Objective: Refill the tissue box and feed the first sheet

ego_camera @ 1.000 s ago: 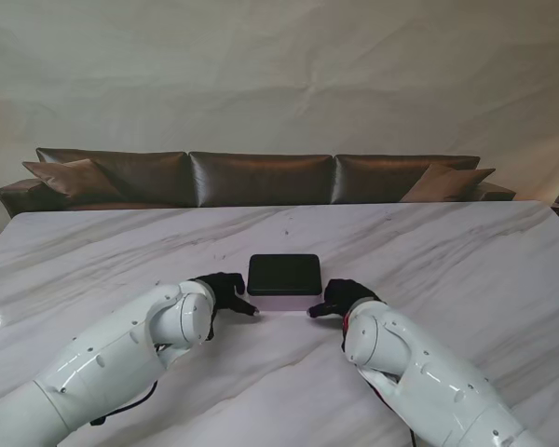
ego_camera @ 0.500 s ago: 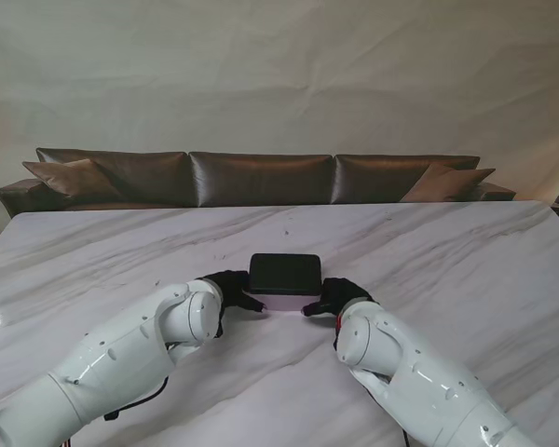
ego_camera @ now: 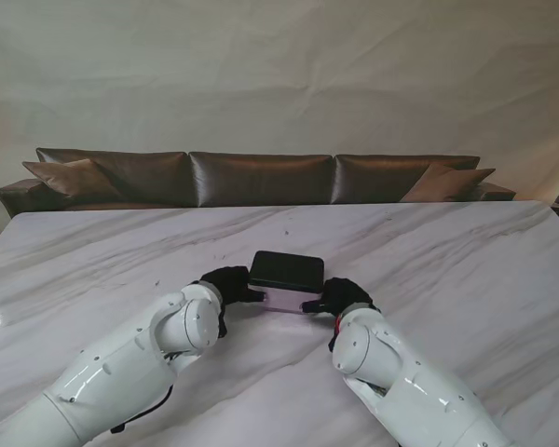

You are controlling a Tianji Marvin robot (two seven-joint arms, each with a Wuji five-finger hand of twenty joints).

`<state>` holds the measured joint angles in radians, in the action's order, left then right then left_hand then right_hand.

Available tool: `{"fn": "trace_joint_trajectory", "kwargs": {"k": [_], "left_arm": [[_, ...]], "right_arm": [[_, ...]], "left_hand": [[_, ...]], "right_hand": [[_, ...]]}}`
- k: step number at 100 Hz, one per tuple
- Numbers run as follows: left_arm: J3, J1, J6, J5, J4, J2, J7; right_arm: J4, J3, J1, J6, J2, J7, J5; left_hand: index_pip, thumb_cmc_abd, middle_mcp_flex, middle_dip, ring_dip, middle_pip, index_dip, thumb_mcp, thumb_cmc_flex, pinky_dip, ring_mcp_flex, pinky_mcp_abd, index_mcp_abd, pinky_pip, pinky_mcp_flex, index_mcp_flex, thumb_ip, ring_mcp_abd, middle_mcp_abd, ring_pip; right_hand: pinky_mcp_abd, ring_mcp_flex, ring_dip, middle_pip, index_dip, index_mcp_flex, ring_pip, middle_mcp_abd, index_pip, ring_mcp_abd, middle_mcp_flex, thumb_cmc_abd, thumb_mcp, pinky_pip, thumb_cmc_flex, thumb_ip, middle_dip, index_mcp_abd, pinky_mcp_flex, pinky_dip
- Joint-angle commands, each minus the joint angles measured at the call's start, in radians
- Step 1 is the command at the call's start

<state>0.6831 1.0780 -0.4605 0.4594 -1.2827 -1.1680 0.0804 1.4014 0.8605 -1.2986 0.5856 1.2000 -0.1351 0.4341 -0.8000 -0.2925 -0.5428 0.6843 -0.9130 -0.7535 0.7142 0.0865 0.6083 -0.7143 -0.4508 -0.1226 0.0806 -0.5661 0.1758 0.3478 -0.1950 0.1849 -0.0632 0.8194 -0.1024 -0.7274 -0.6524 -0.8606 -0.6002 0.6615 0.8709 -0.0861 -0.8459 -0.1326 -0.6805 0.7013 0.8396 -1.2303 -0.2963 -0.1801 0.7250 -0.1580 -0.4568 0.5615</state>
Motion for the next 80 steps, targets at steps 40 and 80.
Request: {"fn": "trace_joint_trajectory", "kwargs": {"k": [40,80], "left_arm": [[0.092,0.084,0.016,0.005,-0.158,0.004,0.000],[0.132,0.110,-0.019,0.002,-0.197,0.015,0.021]], "right_arm": [[0.154,0.036,-0.071,-0.022,0.001,0.002,0.054],[0.160,0.051,-0.060,0.004,0.009,0.001,0.019]], "left_hand": [[-0.217,0.057,-0.240,0.049,-0.033,-0.073,0.133,0.032,0.035,-0.016,-0.170,-0.010,-0.251,-0.779,0.094,0.280,-0.006,0.021,-0.029,0.107],[-0.316,0.105,-0.350,0.117,-0.082,-0.154,0.221,-0.006,0.043,-0.039,-0.263,-0.022,-0.253,-0.844,0.161,0.388,-0.002,0.023,-0.023,0.206]], "right_hand": [[0.019,-0.158,-0.008,0.002,0.056,0.283,0.047,0.082,-0.135,0.009,-0.246,0.082,0.069,-0.098,0.011,0.125,0.020,0.345,-0.083,0.004],[0.002,-0.246,-0.013,-0.015,0.097,0.434,0.083,0.074,-0.207,-0.007,-0.386,-0.010,0.050,-0.156,-0.028,0.132,0.039,0.354,-0.139,0.015]]}}
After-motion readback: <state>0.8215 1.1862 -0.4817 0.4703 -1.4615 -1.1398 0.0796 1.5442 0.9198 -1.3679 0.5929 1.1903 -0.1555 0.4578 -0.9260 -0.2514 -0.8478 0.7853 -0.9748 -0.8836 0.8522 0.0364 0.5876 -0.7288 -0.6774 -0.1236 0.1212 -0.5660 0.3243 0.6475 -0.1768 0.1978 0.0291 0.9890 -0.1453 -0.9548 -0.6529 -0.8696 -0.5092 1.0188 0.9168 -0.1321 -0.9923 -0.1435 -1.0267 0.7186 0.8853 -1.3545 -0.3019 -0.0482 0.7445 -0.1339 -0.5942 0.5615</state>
